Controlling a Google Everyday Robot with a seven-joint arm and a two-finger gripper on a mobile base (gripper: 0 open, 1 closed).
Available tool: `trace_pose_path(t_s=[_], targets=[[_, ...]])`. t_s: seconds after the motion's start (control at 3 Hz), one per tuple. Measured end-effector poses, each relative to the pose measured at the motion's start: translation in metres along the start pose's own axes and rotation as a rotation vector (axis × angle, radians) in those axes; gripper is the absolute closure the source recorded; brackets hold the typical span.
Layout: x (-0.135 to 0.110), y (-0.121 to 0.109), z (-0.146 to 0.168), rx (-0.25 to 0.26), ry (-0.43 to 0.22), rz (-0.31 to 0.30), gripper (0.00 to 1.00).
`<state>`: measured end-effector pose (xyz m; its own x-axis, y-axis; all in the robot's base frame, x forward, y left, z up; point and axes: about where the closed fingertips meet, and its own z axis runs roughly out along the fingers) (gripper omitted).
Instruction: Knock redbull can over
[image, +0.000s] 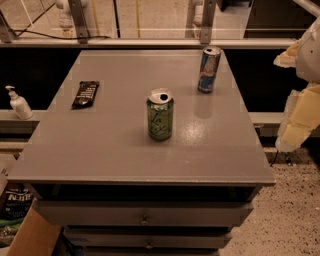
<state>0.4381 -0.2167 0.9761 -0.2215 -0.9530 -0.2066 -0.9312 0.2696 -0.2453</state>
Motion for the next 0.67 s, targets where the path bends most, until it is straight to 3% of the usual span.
trace_pose_path(t_s=[0.67], targets=[[-0.0002,-0.0006,0.0001,0.026,-0.013,0.001,0.00]])
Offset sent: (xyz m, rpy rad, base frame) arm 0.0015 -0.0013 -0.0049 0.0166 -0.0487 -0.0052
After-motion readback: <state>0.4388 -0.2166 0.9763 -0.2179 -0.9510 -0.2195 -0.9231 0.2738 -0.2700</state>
